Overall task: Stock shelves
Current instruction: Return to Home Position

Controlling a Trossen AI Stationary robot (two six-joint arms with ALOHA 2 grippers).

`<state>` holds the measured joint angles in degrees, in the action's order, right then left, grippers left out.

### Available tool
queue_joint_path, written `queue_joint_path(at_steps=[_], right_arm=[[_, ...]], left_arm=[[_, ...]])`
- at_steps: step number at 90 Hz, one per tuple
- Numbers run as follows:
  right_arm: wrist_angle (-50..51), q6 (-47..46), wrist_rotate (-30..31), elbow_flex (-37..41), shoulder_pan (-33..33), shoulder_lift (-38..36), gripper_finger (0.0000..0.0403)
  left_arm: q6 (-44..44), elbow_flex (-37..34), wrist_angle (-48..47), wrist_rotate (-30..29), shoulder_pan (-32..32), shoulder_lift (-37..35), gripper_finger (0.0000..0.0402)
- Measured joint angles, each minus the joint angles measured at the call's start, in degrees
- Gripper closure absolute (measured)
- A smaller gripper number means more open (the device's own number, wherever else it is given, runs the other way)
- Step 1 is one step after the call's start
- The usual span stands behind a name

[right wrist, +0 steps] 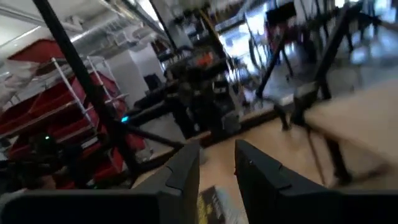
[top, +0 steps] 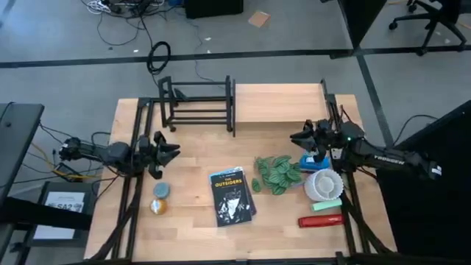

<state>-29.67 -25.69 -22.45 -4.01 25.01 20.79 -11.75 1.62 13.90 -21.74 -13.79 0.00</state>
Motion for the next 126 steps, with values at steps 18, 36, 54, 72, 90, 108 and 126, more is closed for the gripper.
queue_joint_path(at_steps=[18, 36, 54, 72, 90, 108, 126], right_arm=[[0.61, 0.43, 4.93, 0.00, 0.09, -0.88, 0.0329], [0.60, 0.41, 4.84, 0.00, 0.07, -0.94, 0.0328], [0.59, 0.41, 4.80, 0.00, 0.05, -0.94, 0.0328], [0.59, 0.32, 5.24, 0.00, -4.24, -1.69, 0.0328], [1.95, 4.46, 3.67, 0.00, -9.29, -6.11, 0.0329], [7.83, 18.06, 1.08, 2.88, -12.93, -16.95, 0.0329], [22.36, 22.45, 3.15, 3.45, -12.41, -20.56, 0.0329]], left_arm=[[5.31, 0.03, -3.92, -3.62, 0.32, -0.01, 0.0305], [5.31, 0.03, -4.25, -4.10, 0.32, -0.01, 0.0305], [5.31, 0.03, -4.45, -4.09, 0.32, -0.01, 0.0305], [5.31, 0.03, -4.41, -4.09, 0.32, -0.01, 0.0305], [5.31, 0.03, -4.43, -4.09, 0.32, -0.01, 0.0305], [5.30, 0.03, -4.46, -4.09, 0.32, -0.01, 0.0305], [5.29, 0.03, -4.61, -4.11, 0.32, 0.09, 0.0305]])
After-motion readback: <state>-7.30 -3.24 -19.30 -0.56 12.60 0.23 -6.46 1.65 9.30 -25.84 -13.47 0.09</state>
